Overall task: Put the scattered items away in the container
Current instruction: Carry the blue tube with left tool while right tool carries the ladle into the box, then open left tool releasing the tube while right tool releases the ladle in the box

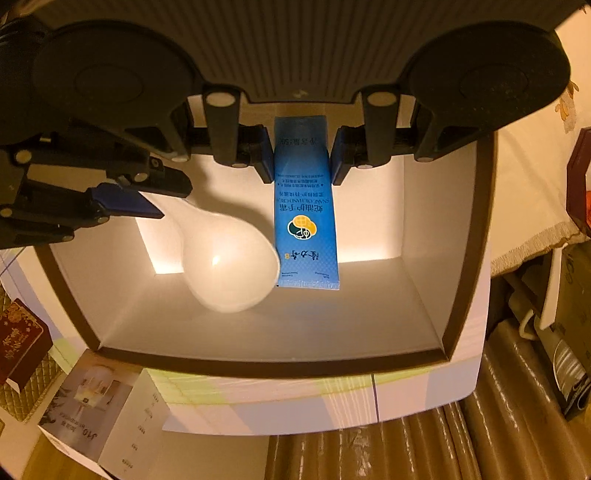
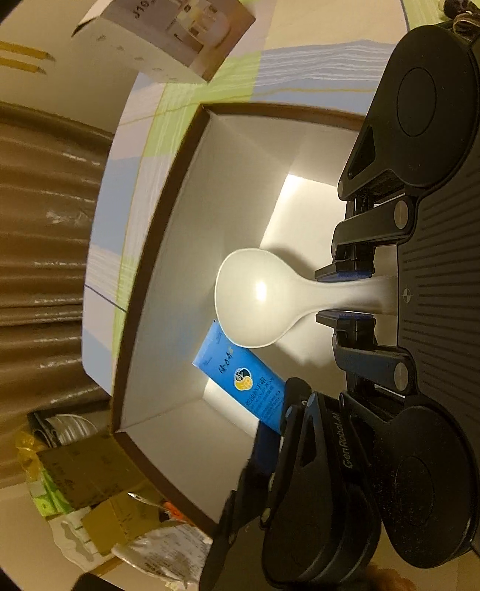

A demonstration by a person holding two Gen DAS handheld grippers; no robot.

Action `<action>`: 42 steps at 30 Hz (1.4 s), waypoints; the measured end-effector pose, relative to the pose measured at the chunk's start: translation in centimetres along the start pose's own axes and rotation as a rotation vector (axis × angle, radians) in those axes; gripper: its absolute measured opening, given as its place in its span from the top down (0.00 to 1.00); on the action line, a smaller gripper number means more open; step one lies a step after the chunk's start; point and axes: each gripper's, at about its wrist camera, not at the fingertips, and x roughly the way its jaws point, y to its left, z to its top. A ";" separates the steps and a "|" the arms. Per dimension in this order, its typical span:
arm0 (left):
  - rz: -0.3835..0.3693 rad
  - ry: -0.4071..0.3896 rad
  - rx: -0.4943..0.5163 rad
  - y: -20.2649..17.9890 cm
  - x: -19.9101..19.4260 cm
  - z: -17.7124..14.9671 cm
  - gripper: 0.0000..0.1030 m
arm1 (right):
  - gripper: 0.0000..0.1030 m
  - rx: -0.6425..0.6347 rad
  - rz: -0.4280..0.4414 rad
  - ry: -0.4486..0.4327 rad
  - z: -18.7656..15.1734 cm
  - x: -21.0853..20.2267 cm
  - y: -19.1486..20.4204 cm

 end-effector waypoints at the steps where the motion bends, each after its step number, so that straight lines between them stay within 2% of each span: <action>1: 0.003 0.003 0.001 0.0 0.2 0.0 0.73 | 0.82 0.001 0.006 0.009 0.0 0.1 0.0; 3: 0.006 0.012 0.013 -0.1 0.5 0.1 0.73 | 0.82 -0.010 0.030 0.019 0.1 0.2 0.1; 4: 0.006 0.014 0.016 0.0 0.5 0.1 0.73 | 0.75 -0.014 0.036 0.022 0.2 0.2 0.2; 5: 0.009 0.010 0.020 0.0 0.4 0.1 0.73 | 0.64 -0.015 0.023 0.020 0.2 0.2 0.2; 6: 0.012 0.010 0.029 0.0 0.4 0.2 0.72 | 0.59 -0.010 0.009 0.015 0.1 0.1 0.0; 8: 0.037 0.006 0.046 0.0 0.2 0.3 0.72 | 0.59 -0.010 0.034 0.010 0.2 -0.1 -0.2; 17: 0.025 -0.009 0.048 -0.1 -1.2 0.0 0.68 | 0.58 -0.029 0.055 -0.007 -0.1 -1.6 -0.4; 26: 0.029 -0.031 0.041 -0.4 -3.4 -0.7 0.64 | 0.51 -0.040 0.072 -0.040 -0.7 -3.6 0.2; 28: 0.029 -0.037 0.040 -0.4 -4.0 -1.0 0.64 | 0.45 -0.045 0.064 -0.046 -1.0 -4.1 0.4; 30: 0.035 -0.040 0.042 -0.6 -4.5 -1.4 0.63 | 0.30 -0.047 0.034 -0.060 -1.4 -4.6 0.5; 32: 0.072 -0.050 0.045 -0.8 -5.2 -1.8 0.51 | 0.20 -0.047 0.032 -0.077 -2.0 -5.3 0.2; 33: 0.090 -0.059 0.044 -0.7 -5.6 -2.1 0.40 | 0.17 -0.043 0.037 -0.084 -2.3 -5.6 0.1; 34: 0.098 -0.067 0.042 -0.7 -6.1 -2.4 0.33 | 0.16 -0.048 0.052 -0.092 -2.6 -6.0 0.1; 36: 0.076 -0.073 0.026 -0.4 -6.9 -3.1 0.31 | 0.10 -0.048 0.047 -0.093 -3.1 -6.6 0.1; 39: 0.095 -0.080 0.015 -0.7 -7.9 -4.3 0.23 | 0.10 -0.060 0.056 -0.101 -3.7 -7.6 0.5; 42: 0.105 -0.094 0.004 -1.0 -8.8 -5.2 0.21 | 0.10 -0.062 0.064 -0.111 -4.3 -8.6 0.8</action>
